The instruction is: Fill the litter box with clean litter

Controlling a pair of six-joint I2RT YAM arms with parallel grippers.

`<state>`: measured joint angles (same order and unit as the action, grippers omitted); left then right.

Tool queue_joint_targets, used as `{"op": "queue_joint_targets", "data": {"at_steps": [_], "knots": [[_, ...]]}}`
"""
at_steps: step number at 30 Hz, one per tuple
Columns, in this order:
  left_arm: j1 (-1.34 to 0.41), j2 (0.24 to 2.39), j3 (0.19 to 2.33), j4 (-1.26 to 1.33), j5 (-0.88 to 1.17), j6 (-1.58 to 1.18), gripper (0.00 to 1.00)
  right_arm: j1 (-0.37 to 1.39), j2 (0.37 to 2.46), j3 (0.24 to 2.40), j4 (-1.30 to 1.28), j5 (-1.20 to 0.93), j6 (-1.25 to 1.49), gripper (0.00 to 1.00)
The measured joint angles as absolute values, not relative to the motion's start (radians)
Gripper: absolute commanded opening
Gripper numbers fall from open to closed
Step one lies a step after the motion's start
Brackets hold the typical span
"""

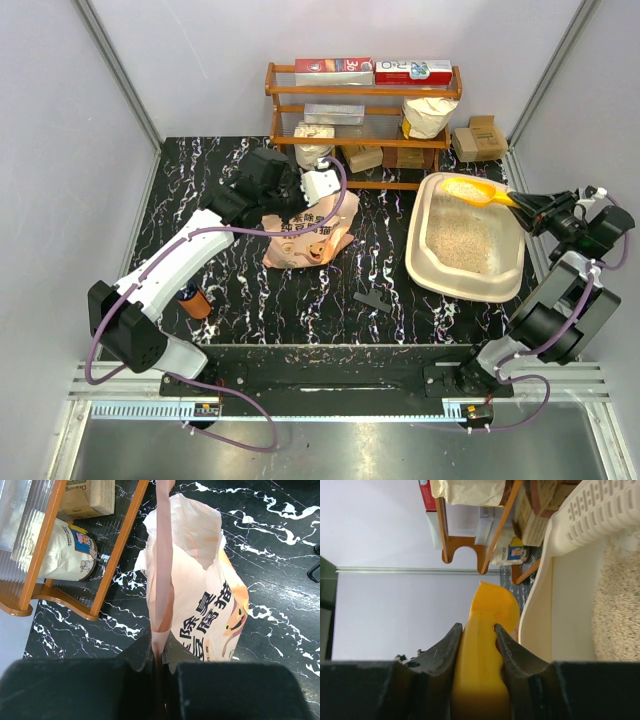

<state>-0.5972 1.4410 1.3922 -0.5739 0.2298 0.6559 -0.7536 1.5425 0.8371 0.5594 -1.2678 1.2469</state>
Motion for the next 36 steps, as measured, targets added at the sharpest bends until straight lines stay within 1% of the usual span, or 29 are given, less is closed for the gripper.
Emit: {"op": "queue_joint_targets", "data": {"at_steps": [6, 10, 14, 19, 27, 31, 36], "knots": [[-0.597, 1.441, 1.391, -0.572, 0.231, 0.654, 0.00, -0.780, 1.431, 0.832, 0.272, -1.165, 0.984, 0.00], [-0.597, 1.441, 1.382, -0.554, 0.231, 0.653, 0.00, -0.782, 1.339, 0.835, 0.063, -1.037, 0.787, 0.00], [-0.597, 1.437, 1.366, -0.529, 0.231, 0.653, 0.00, -0.781, 1.296, 0.868, -0.087, -0.905, 0.628, 0.00], [-0.597, 1.420, 1.346, -0.517, 0.231, 0.653, 0.00, -0.743, 1.293, 0.910, -0.174, -0.782, 0.446, 0.00], [-0.597, 1.407, 1.330, -0.506, 0.232, 0.642, 0.00, -0.480, 1.283, 0.979, -0.214, -0.641, 0.086, 0.00], [-0.597, 1.389, 1.311, -0.499, 0.233, 0.641, 0.00, -0.405, 1.210, 0.980, -0.237, -0.580, -0.141, 0.00], [-0.597, 1.369, 1.288, -0.489, 0.236, 0.642, 0.00, -0.390, 1.091, 1.013, -0.291, -0.566, -0.339, 0.00]]}}
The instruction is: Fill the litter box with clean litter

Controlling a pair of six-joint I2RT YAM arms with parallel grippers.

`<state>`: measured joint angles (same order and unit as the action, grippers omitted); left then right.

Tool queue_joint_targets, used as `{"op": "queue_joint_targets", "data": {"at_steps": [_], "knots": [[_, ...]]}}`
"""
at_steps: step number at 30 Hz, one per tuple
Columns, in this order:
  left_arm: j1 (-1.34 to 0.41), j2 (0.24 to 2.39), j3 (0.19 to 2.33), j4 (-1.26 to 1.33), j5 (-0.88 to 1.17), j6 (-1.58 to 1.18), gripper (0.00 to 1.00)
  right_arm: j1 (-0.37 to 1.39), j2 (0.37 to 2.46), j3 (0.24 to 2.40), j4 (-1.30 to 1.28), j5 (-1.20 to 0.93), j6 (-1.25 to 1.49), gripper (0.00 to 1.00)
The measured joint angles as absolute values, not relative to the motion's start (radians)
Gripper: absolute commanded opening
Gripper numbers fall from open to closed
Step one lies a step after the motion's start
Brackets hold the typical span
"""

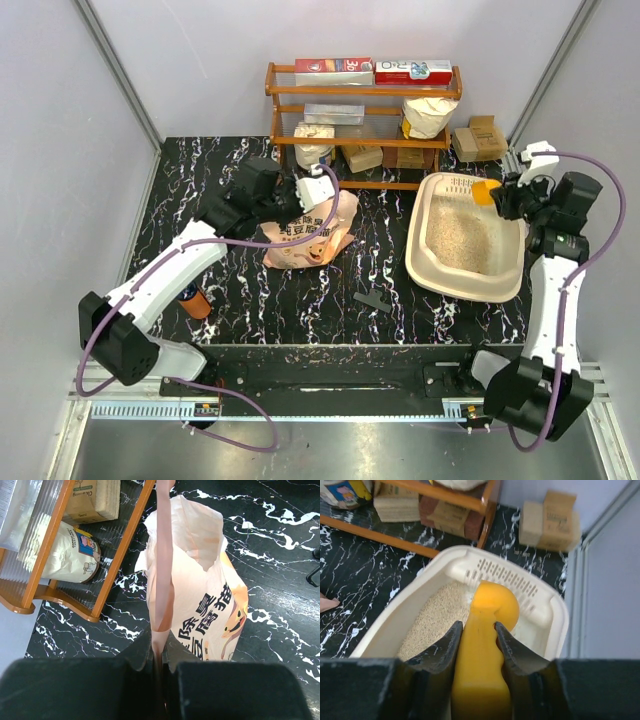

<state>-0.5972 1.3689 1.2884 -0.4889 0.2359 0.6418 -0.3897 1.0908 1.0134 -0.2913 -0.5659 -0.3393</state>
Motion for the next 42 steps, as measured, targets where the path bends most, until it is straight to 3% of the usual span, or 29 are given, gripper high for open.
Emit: {"op": "queue_joint_targets", "data": {"at_steps": [5, 12, 18, 24, 34, 41, 42], "knots": [[-0.597, 1.353, 1.269, -0.475, 0.237, 0.638, 0.00, -0.309, 1.049, 1.130, -0.370, -0.620, -0.441, 0.00], [-0.597, 1.336, 1.254, -0.470, 0.235, 0.634, 0.00, 0.092, 1.082, 1.203, -0.482, -0.663, -0.590, 0.00], [-0.597, 1.304, 1.232, -0.471, 0.230, 0.636, 0.00, 0.362, 1.158, 1.101, -0.495, -0.553, -0.850, 0.00], [-0.597, 1.285, 1.216, -0.468, 0.229, 0.643, 0.00, 0.447, 1.223, 0.932, -0.415, -0.394, -1.077, 0.03], [-0.591, 1.275, 1.201, -0.454, 0.229, 0.647, 0.00, 0.488, 1.193, 0.728, -0.255, -0.303, -1.300, 0.31], [-0.590, 1.275, 1.200, -0.452, 0.229, 0.647, 0.00, 0.494, 1.102, 0.704, -0.354, -0.308, -1.280, 0.55], [-0.590, 1.275, 1.200, -0.452, 0.229, 0.646, 0.00, 0.494, 1.085, 0.705, -0.391, -0.314, -1.267, 0.64]]}}
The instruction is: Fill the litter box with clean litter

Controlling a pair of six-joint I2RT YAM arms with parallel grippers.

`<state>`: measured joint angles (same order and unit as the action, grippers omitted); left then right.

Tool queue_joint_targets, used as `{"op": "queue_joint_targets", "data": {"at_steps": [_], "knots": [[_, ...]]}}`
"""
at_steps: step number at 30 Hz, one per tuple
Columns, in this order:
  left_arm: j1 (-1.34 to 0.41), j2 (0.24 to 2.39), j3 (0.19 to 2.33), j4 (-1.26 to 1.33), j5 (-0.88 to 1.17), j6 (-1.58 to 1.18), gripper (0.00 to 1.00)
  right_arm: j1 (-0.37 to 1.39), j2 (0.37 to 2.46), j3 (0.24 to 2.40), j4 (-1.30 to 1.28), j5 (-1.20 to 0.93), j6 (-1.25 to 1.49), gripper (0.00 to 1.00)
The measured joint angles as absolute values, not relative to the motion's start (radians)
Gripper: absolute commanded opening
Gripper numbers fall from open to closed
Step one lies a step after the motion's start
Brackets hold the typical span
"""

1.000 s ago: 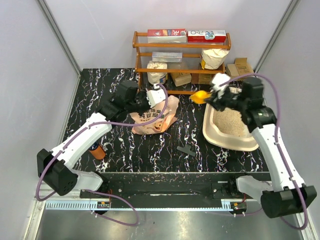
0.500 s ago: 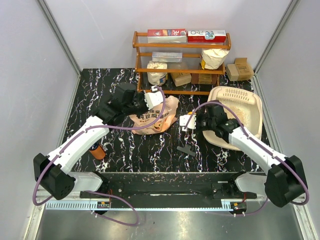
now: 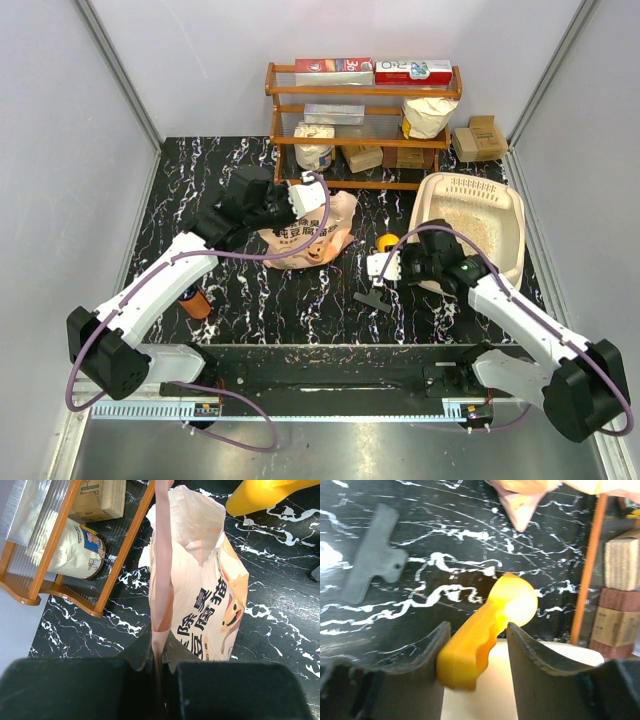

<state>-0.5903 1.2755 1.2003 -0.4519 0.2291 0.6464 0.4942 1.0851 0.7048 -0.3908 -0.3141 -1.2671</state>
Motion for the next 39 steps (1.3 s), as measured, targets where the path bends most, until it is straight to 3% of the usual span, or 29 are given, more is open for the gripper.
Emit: {"op": "queue_joint_targets", "data": {"at_steps": [4, 17, 29, 36, 39], "knots": [[-0.590, 1.275, 1.195, -0.444, 0.229, 0.646, 0.00, 0.496, 1.011, 0.706, -0.533, -0.351, -1.204, 0.76], [-0.588, 1.271, 1.182, -0.423, 0.236, 0.607, 0.00, 0.497, 0.978, 0.839, -0.813, -0.404, -0.862, 0.83], [-0.587, 1.257, 1.169, -0.423, 0.271, 0.558, 0.00, 0.498, 1.451, 1.426, -0.580, -0.384, -0.126, 0.80], [-0.584, 1.256, 1.156, -0.398, 0.284, 0.537, 0.00, 0.497, 1.706, 1.592, -0.589, -0.284, -0.024, 0.77], [-0.584, 1.265, 1.164, -0.403, 0.284, 0.537, 0.00, 0.497, 1.810, 1.660, -0.628, -0.253, -0.016, 0.68]]}}
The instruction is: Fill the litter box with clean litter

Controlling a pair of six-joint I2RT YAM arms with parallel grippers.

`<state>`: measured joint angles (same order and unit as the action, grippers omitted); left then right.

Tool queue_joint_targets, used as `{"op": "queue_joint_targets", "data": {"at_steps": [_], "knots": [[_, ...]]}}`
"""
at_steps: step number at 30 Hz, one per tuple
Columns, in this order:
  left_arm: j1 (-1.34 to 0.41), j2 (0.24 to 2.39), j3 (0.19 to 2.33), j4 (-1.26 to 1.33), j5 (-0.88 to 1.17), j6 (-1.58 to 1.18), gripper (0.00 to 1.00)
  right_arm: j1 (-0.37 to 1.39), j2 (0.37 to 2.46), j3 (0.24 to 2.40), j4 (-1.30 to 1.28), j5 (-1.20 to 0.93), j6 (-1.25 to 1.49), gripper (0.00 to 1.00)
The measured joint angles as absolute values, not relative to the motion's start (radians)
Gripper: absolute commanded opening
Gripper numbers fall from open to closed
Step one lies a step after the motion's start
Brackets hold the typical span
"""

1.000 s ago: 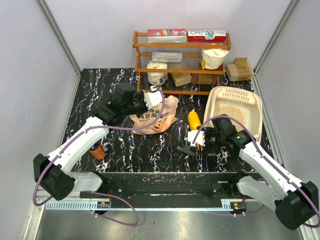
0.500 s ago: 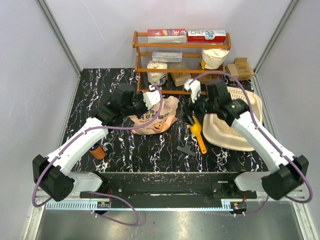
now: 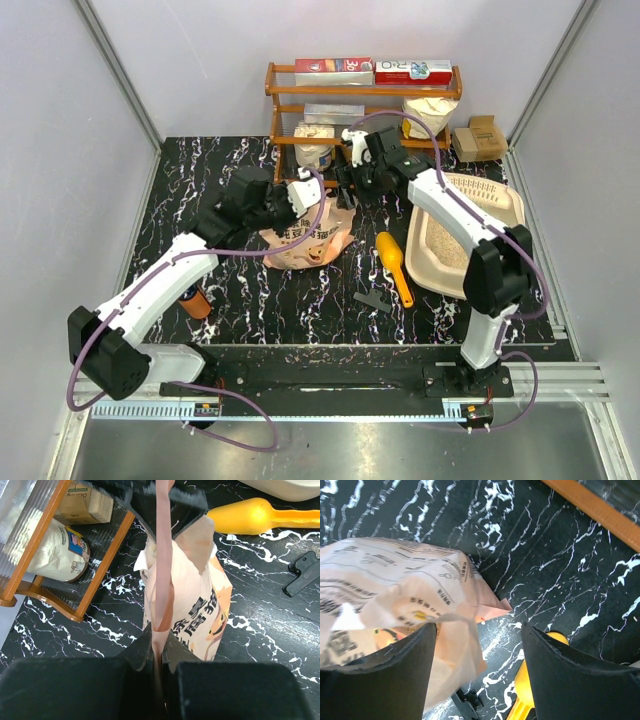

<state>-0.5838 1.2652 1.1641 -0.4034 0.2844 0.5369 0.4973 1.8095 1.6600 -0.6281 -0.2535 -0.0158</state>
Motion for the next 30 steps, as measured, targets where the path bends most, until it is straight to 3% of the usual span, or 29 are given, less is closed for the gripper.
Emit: {"op": "queue_joint_targets", "data": {"at_steps": [1, 3, 5, 6, 12, 17, 22, 26, 30], "knots": [[-0.584, 1.273, 1.174, -0.411, 0.284, 0.538, 0.00, 0.497, 1.839, 1.678, -0.641, -0.245, -0.013, 0.46], [-0.583, 1.285, 1.190, -0.422, 0.283, 0.546, 0.00, 0.497, 1.880, 1.702, -0.671, -0.229, -0.016, 0.18], [-0.583, 1.290, 1.198, -0.429, 0.283, 0.562, 0.00, 0.497, 1.904, 1.731, -0.724, -0.229, -0.012, 0.00], [-0.583, 1.292, 1.209, -0.449, 0.285, 0.578, 0.00, 0.497, 1.918, 1.768, -0.765, -0.236, -0.009, 0.00], [-0.538, 1.334, 1.392, -0.668, 0.364, 0.698, 0.00, 0.506, 1.927, 1.966, -0.893, -0.294, -0.045, 0.00], [-0.458, 1.360, 1.454, -0.756, 0.482, 0.752, 0.00, 0.503, 1.896, 1.927, -0.913, -0.373, -0.086, 0.00], [-0.439, 1.380, 1.430, -0.815, 0.544, 0.788, 0.00, 0.505, 1.919, 1.874, -0.948, -0.429, -0.087, 0.51], [-0.439, 1.381, 1.430, -0.815, 0.546, 0.813, 0.00, 0.463, 1.914, 1.872, -0.940, -0.517, -0.100, 0.58], [-0.433, 1.381, 1.429, -0.814, 0.546, 0.815, 0.00, 0.322, 1.863, 1.776, -0.879, -0.736, -0.112, 0.67]]}}
